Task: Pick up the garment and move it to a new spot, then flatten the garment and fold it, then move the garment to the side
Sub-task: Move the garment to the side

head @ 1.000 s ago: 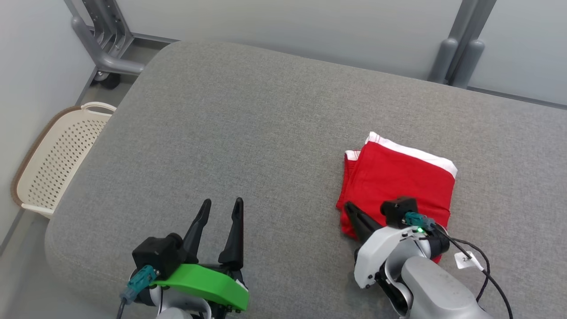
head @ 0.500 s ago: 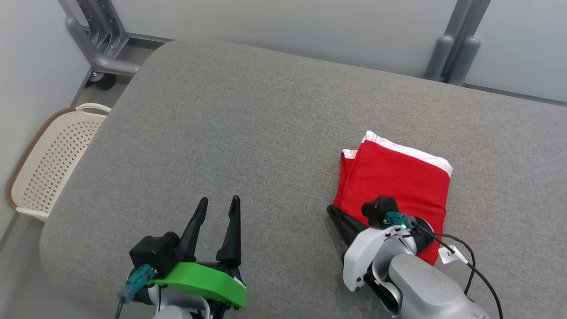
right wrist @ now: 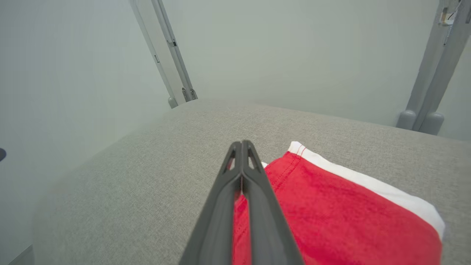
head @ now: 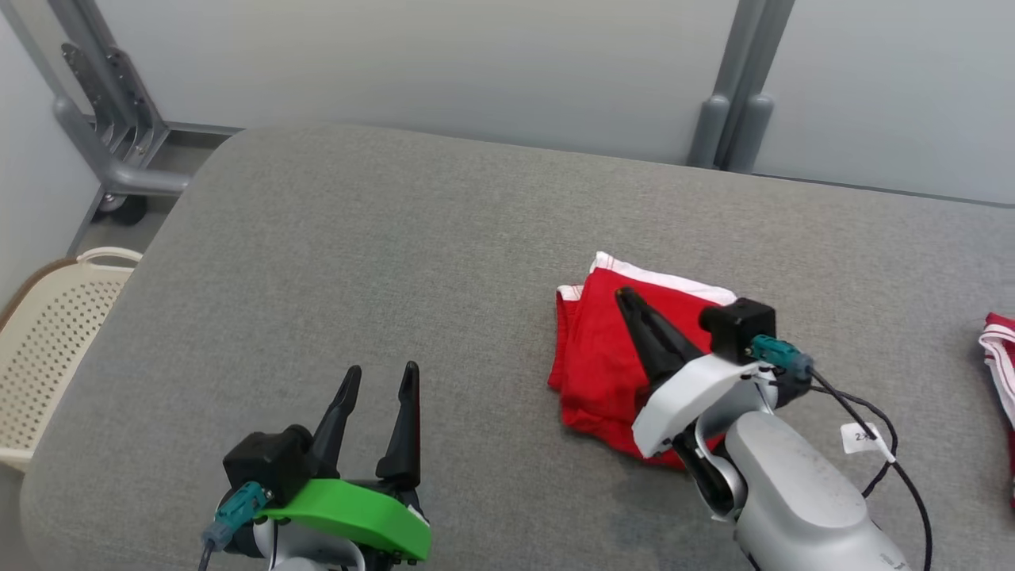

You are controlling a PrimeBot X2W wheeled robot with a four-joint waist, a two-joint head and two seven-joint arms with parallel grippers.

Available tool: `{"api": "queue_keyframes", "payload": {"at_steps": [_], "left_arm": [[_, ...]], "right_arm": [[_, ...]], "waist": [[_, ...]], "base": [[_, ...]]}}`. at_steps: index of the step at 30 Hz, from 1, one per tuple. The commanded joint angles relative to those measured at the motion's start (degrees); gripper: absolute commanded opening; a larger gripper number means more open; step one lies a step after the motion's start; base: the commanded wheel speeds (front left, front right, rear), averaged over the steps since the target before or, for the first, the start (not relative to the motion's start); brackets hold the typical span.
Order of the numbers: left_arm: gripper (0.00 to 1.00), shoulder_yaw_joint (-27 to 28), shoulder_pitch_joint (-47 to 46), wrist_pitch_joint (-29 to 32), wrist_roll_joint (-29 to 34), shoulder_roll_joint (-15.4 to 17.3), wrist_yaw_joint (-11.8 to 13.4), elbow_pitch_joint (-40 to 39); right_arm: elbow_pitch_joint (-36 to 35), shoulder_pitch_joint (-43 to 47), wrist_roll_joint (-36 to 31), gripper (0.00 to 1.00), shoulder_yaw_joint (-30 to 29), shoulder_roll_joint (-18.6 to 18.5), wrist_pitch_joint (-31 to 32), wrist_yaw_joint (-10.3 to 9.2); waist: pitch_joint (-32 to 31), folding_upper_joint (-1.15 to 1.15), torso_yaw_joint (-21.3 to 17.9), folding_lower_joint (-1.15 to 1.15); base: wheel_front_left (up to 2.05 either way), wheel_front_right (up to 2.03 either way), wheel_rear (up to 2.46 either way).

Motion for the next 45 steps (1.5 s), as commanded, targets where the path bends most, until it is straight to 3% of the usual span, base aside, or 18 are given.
{"api": "queue_keyframes", "payload": {"at_steps": [1,9,16,28,43,44,45], "left_arm": [[1.00,0.2,0.5,0.1,0.0,0.3,0.3,-0.2],[1.00,0.0,1.4,0.2,0.2,0.9,0.8,-0.9],[1.00,-0.7,1.7,0.4,0.2,0.8,0.6,-0.9],[1.00,-1.4,1.0,0.6,0.2,0.7,0.2,-0.5],[1.00,-1.6,-0.6,0.1,0.6,0.2,-0.3,0.3],[1.00,-1.6,-0.6,0.0,0.6,0.3,-0.4,0.3],[1.00,-1.5,-0.6,0.0,0.5,0.3,-0.4,0.3]], "right_arm": [[-1.0,1.3,-1.1,1.00,-1.7,-0.4,-0.2,0.00],[-4.1,5.6,-4.7,1.00,-12.0,-1.6,1.1,0.00],[-4.0,8.8,-4.9,1.00,-16.8,-4.6,10.5,0.00],[-0.6,7.3,4.9,1.00,-18.3,-7.6,25.5,0.00],[11.1,1.6,14.3,1.00,-20.7,-6.1,29.0,0.00],[11.6,1.4,15.0,0.98,-20.7,-5.7,29.0,0.00],[12.0,1.0,15.7,0.64,-20.8,-5.5,29.1,0.00]], "waist": [[-1.6,0.27,-2.2,0.00],[-2.6,0.27,-5.2,0.00],[-2.6,0.27,-5.1,0.00],[-1.0,0.27,-0.9,0.00],[1.9,0.27,5.0,0.00],[1.9,0.27,5.2,0.00],[2.0,0.27,5.2,0.00]], "base": [[0.00,0.00,0.00],[0.00,0.00,0.00],[0.00,0.00,0.00],[0.00,0.00,0.00],[0.00,0.00,0.00],[0.00,0.00,0.00],[0.00,0.00,0.00]]}}
